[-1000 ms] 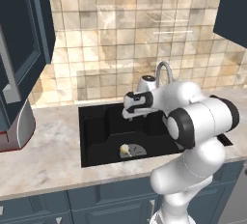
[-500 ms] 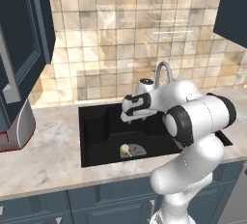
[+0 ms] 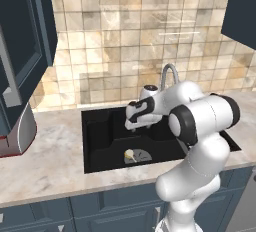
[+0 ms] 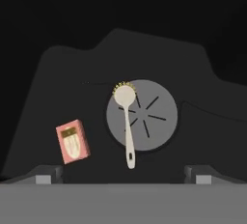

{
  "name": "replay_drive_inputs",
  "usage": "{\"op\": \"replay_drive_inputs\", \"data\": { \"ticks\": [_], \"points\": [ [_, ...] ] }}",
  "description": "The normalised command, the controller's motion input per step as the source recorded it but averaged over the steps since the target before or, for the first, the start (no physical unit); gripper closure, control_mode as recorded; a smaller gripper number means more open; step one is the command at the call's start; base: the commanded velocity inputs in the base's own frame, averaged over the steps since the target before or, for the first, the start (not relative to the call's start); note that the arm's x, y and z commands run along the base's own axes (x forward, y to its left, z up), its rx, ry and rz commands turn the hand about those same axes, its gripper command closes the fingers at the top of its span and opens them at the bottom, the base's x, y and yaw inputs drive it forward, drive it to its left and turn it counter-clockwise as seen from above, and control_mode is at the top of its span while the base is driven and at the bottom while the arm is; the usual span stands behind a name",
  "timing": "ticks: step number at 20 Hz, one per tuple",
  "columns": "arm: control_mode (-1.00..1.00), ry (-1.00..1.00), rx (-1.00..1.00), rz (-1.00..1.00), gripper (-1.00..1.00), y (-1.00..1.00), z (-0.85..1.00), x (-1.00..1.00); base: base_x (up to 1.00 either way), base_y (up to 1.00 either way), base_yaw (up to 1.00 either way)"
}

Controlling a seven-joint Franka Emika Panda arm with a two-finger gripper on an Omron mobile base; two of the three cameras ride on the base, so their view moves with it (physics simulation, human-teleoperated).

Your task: Pick up the dish brush and bar soap from the sink, and place them back in the cabinet, and close the cabinet doors.

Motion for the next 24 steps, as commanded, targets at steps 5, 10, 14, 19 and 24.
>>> {"op": "replay_drive_inputs", "data": {
  "ticks": [5,10,14,19,24],
  "points": [
    [-1.00,0.00,0.00,0.00,-1.00,0.00,-0.23,0.00,0.00,0.00,0.00],
    [-1.00,0.00,0.00,0.00,-1.00,0.00,-0.20,0.00,0.00,0.00,0.00],
    [-1.00,0.00,0.00,0.00,-1.00,0.00,-0.13,0.00,0.00,0.00,0.00],
    [-1.00,0.00,0.00,0.00,-1.00,0.00,-0.14,0.00,0.00,0.00,0.00],
    [-1.00,0.00,0.00,0.00,-1.00,0.00,-0.08,0.03,0.00,0.00,0.00]
  ]
}}
